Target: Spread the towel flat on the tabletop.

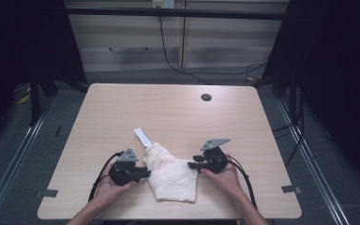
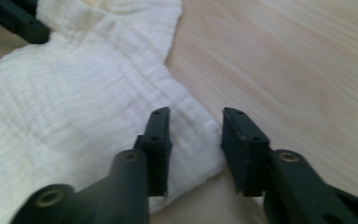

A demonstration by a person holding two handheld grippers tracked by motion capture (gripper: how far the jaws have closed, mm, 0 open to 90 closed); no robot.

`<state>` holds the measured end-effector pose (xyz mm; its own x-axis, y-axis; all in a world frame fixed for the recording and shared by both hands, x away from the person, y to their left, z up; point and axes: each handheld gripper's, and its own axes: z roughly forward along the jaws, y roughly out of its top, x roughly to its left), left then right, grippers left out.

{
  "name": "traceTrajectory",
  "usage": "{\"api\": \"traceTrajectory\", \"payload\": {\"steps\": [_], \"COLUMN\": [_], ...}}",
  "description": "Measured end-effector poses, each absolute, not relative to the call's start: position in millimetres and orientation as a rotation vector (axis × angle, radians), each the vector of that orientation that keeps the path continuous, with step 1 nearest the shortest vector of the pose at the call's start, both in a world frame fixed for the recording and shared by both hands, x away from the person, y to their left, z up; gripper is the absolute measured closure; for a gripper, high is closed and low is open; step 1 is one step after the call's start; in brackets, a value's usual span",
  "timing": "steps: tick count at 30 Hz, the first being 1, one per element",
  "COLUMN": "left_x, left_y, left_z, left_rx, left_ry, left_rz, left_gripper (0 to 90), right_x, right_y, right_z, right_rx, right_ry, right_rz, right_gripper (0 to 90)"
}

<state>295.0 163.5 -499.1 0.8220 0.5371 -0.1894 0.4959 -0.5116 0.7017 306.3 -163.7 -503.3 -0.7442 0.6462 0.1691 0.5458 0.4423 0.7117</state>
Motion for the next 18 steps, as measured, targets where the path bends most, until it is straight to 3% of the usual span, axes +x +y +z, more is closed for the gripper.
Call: {"api": "traceTrajectory", "payload": {"steps": [2, 3, 9, 18], "left_x": [295, 295, 291, 287], "left_y": [164, 164, 166, 162], "left_z": [-499, -498, -486, -438], "left_rx": [2.198, 2.190, 2.138, 2.015], "left_ry": [0.758, 0.755, 0.727, 0.660], "left_rz": [0.060, 0.061, 0.080, 0.132], "left_gripper": [79.3, 79.4, 84.1, 88.1], "right_x": [305, 304, 300, 293], "right_y": [-163, -164, -168, -169], "right_z": [-501, -498, -480, -441], "right_rx": [1.044, 1.042, 1.041, 0.983], "right_ry": [2.556, 2.542, 2.464, 2.357], "right_rz": [1.204, 1.218, 1.278, 1.351], "right_gripper": [84.1, 85.3, 86.7, 87.3]}}
